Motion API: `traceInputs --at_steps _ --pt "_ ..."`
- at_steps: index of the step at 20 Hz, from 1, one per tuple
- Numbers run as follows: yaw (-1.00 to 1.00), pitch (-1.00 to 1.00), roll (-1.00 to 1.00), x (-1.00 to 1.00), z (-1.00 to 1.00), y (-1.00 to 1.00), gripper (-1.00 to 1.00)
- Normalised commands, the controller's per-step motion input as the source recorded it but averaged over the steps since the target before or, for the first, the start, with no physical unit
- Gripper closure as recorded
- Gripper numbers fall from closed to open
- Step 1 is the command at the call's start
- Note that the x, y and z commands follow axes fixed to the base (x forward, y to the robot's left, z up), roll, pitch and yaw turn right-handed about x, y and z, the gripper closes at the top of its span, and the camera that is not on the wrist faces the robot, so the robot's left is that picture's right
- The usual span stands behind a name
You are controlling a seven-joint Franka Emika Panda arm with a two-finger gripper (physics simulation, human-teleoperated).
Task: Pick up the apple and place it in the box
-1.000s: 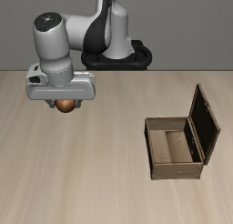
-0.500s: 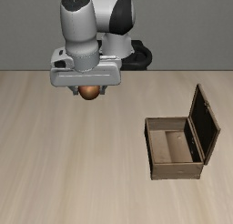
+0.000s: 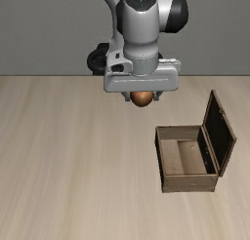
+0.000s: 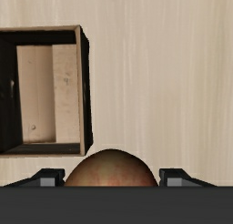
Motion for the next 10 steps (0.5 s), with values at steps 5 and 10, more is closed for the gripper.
traceInputs --at_steps 5,10 --pt "0.00 0.00 0.00 0.00 0.00 1.00 1.00" --pt "0.00 0.00 0.00 0.40 0.00 0.60 1.00"
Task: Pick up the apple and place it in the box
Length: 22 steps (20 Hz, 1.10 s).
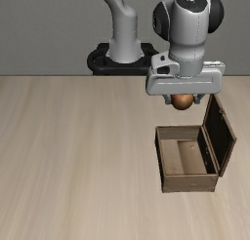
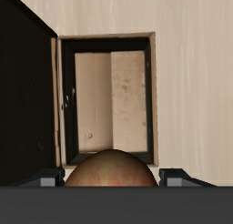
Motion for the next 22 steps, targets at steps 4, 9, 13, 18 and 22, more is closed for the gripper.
traceInputs --at_steps 4,9,13,18,22 --pt "0.00 0.00 0.00 1.00 0.00 0.00 1.00" --pt "0.00 0.00 0.00 0.80 0.00 0.20 1.00" --pt "0.00 0.00 0.00 -0.75 0.00 0.00 -1.00" --pt "0.00 0.00 0.00 0.00 0.00 0.00 -1.00" --pt "0.00 0.00 0.00 0.00 0.00 0.00 -1.00"
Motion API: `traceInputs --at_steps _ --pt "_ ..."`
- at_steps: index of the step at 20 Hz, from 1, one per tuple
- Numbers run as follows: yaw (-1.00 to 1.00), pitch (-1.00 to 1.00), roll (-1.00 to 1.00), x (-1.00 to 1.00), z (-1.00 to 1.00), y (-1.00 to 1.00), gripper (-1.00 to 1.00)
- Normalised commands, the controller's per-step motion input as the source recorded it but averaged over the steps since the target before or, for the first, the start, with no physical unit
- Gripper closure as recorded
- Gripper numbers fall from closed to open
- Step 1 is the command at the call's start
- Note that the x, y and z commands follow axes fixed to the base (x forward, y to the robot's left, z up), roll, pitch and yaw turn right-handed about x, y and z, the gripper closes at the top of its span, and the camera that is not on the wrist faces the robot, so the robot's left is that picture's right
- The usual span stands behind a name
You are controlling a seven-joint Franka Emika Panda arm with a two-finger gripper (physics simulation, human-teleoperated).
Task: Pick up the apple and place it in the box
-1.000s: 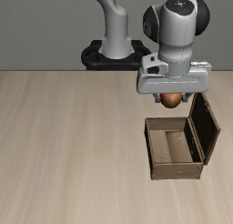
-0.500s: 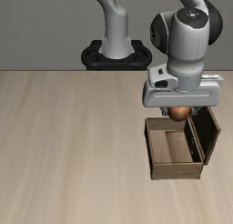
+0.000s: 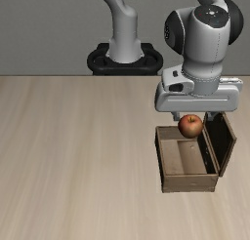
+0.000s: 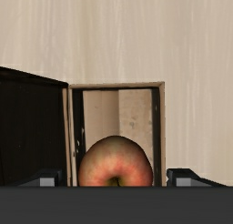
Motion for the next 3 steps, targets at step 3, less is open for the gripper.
traceInputs --at_steps 3 --pt "0.00 0.00 0.00 0.00 0.00 0.00 -1.00"
